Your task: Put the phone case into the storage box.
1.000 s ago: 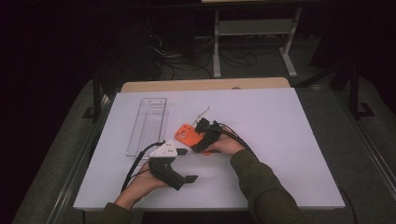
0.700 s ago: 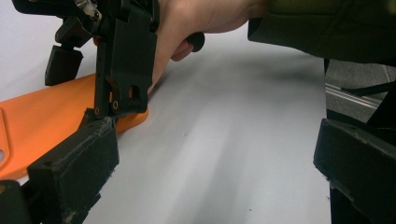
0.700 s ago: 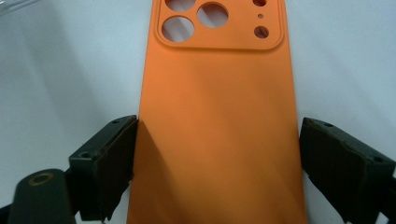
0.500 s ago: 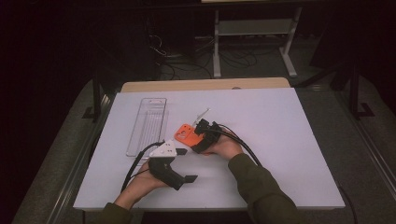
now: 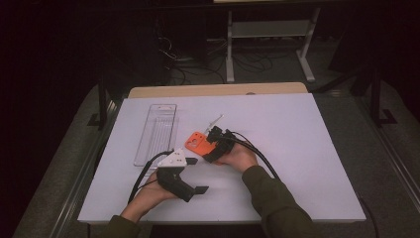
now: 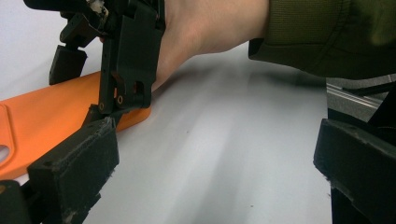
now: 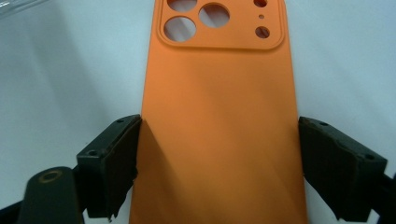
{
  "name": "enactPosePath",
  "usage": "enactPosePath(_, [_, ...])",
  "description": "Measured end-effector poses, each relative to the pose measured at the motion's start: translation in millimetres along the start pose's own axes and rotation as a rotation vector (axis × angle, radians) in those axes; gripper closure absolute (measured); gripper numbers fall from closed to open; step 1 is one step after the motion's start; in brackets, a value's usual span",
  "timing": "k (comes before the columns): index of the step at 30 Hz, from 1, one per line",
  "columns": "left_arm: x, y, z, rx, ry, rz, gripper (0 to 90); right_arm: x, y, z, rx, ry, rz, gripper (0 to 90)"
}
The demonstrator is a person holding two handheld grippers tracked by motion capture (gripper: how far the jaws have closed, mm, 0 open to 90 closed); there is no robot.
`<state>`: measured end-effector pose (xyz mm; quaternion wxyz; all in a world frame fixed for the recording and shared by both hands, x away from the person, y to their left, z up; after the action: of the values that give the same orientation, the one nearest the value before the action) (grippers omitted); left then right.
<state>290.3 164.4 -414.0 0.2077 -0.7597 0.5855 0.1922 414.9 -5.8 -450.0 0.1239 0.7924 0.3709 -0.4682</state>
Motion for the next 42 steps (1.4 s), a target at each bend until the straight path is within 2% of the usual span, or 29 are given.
enactPosePath(6, [1.1, 1.4, -0.3, -0.014, 0.008, 0.000, 0.0, -4.3, 4.0, -0.8, 0.006, 0.005, -0.016, 15.2])
enactPosePath(11, [1.0, 1.0, -0.3, -0.006, 0.005, -0.002, 0.0, -13.8, 5.6, -2.2, 0.006, 0.013, -0.026, 15.2])
enactPosePath(14, [0.7, 0.4, -0.4, 0.004, 0.003, 0.000, 0.0, -19.0, 7.4, -1.7, 0.005, 0.013, -0.028, 15.2])
enactPosePath(22, [0.2, 0.9, -0.5, -0.006, -0.003, -0.001, 0.0, -31.8, 12.4, -0.8, -0.002, 0.010, -0.025, 15.2])
enactPosePath(31, [1.5, 1.5, -0.1, -0.007, -0.003, -0.001, 0.0, -50.1, 22.6, 10.1, -0.013, 0.012, -0.004, 15.2])
enactPosePath(42, [2.1, 0.7, 0.3, 0.005, -0.012, 0.003, 0.0, -70.1, 28.8, 21.9, 0.005, 0.037, 0.002, 15.2])
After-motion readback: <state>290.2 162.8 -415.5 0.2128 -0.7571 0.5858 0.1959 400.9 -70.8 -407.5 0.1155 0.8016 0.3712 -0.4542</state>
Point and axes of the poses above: each handheld gripper's, and its own axes: x roughly forward along the jaws, z roughly out of its underside, y roughly to its right, the point moved 1 cm from there along x, roughly forward along the jaws, and after that the axes turned 14 degrees about x, right-handed, at the moved point
